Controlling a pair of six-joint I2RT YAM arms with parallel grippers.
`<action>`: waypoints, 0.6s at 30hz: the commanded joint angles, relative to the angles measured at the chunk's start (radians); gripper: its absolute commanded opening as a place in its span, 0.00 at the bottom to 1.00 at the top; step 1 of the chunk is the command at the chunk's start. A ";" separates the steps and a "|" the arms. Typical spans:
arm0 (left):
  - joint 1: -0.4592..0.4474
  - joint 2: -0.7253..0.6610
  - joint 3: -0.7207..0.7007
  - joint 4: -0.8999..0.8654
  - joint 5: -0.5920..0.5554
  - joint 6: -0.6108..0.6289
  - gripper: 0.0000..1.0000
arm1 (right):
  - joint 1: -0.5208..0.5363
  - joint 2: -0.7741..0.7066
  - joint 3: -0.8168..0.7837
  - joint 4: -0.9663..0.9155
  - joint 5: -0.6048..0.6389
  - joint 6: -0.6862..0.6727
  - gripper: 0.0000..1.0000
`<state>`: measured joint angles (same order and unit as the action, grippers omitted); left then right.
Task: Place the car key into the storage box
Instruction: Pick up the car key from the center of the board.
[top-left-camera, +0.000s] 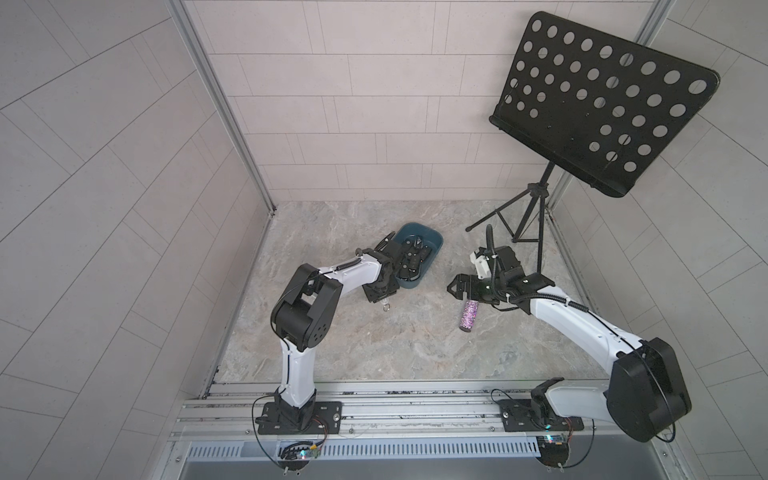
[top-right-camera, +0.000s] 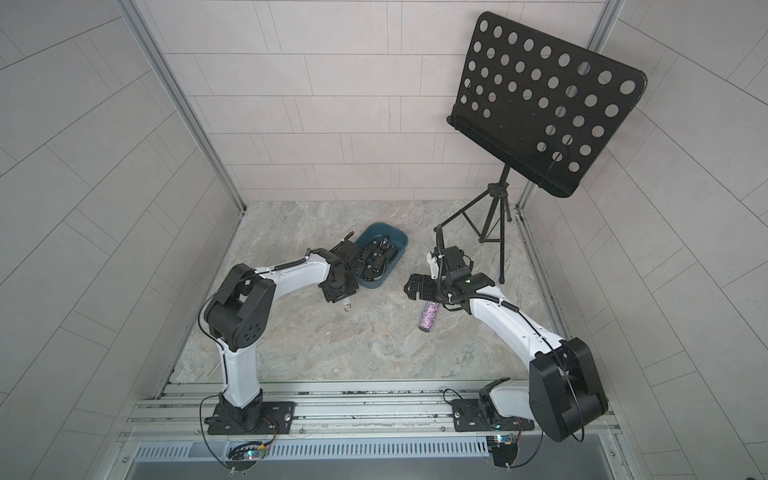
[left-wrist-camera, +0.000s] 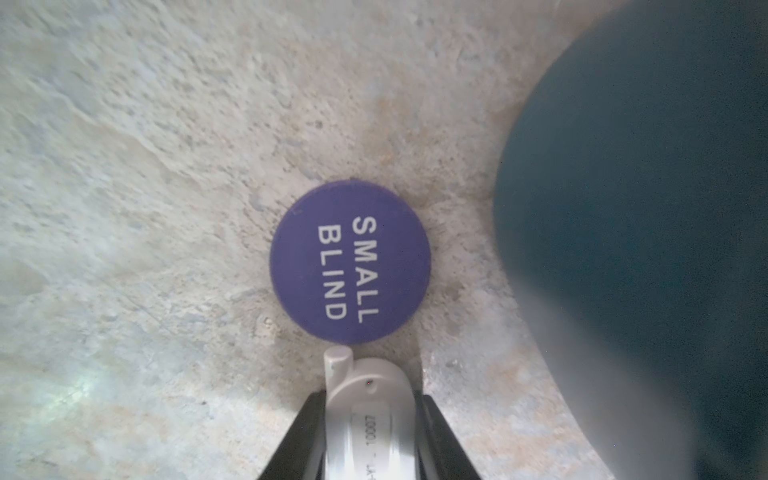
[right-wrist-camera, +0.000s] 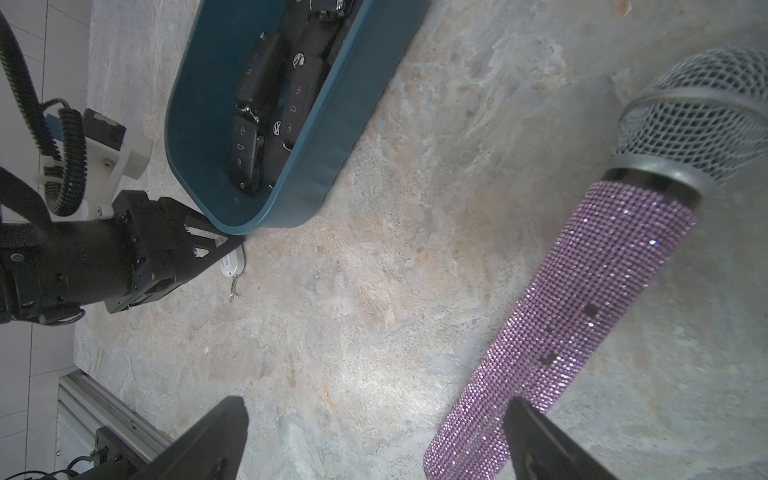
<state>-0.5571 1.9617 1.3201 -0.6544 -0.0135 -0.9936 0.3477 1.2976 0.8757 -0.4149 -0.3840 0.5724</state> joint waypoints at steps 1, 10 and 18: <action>-0.001 -0.040 -0.017 -0.030 -0.042 0.029 0.33 | -0.003 0.003 -0.002 -0.004 0.017 -0.006 1.00; 0.018 -0.177 -0.039 -0.046 -0.071 0.138 0.33 | -0.004 0.004 0.005 -0.005 0.049 0.011 1.00; 0.038 -0.242 -0.016 -0.026 -0.055 0.226 0.33 | -0.004 0.015 0.040 -0.034 0.072 0.012 1.00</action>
<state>-0.5274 1.7489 1.2896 -0.6712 -0.0490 -0.8276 0.3466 1.3075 0.8879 -0.4210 -0.3428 0.5781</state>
